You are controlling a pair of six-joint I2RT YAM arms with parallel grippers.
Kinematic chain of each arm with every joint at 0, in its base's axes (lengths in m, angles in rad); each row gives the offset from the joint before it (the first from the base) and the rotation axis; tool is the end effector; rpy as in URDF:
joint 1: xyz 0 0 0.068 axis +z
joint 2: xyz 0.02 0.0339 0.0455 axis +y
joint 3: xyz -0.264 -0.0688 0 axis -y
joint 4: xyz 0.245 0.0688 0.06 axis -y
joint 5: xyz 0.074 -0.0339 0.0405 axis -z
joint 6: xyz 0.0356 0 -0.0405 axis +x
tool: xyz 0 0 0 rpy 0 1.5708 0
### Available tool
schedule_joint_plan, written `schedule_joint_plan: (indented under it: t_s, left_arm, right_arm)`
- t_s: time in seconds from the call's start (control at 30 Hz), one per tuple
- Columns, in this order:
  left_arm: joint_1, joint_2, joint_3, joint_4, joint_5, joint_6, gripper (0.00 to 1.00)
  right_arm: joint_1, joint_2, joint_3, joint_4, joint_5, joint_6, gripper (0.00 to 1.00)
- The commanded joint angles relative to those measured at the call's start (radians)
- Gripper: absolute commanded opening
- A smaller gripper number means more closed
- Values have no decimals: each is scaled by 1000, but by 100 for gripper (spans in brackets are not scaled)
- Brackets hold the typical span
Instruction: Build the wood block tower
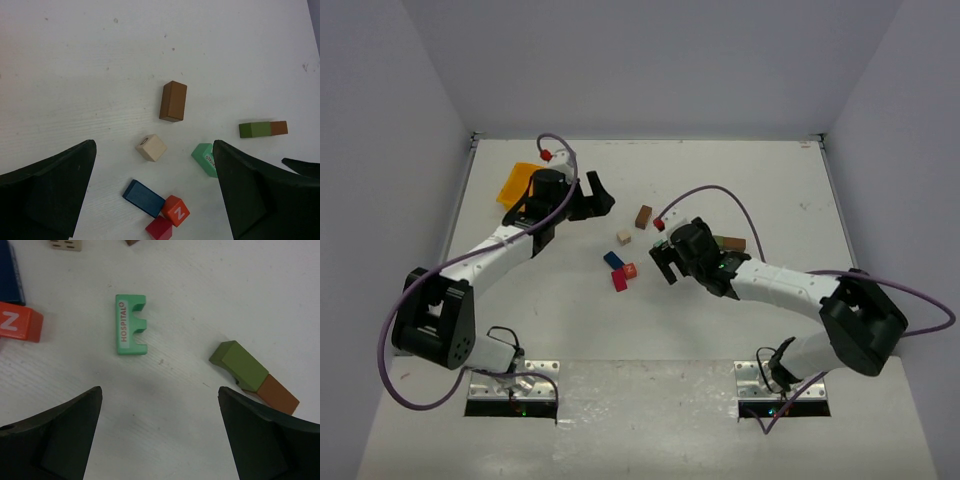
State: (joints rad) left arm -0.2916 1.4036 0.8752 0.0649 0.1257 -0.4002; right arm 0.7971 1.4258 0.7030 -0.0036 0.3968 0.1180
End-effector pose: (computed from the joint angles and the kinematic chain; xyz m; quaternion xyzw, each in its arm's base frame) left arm 0.3011 -0.0950 0.2532 -0.0131 0.8495 -0.2282 0.4756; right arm 0.2091 0.1944 0.1867 -0.2217 0.8701 0.0162 0.4398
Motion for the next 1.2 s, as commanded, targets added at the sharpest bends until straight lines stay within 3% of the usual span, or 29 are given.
schedule_joint_plan:
  t_s: [0.0,0.37,0.57,1.17]
  left_arm:
    - [-43,85,85,34,86,82,100]
    - [-129,346,316,-92,35,253,100]
    - [-140,500,468,-190,51,283,100]
    - [-201,625,575,-286,-43,286,100]
  right_arm:
    - [-87,-114,-47,7,-49,164,99]
    - [-148,-373,-217,6,-49,222,99]
    - [-155,-416,-268,-5,-35,222,99]
    - [-165,-496,-351,-18,6,201,99]
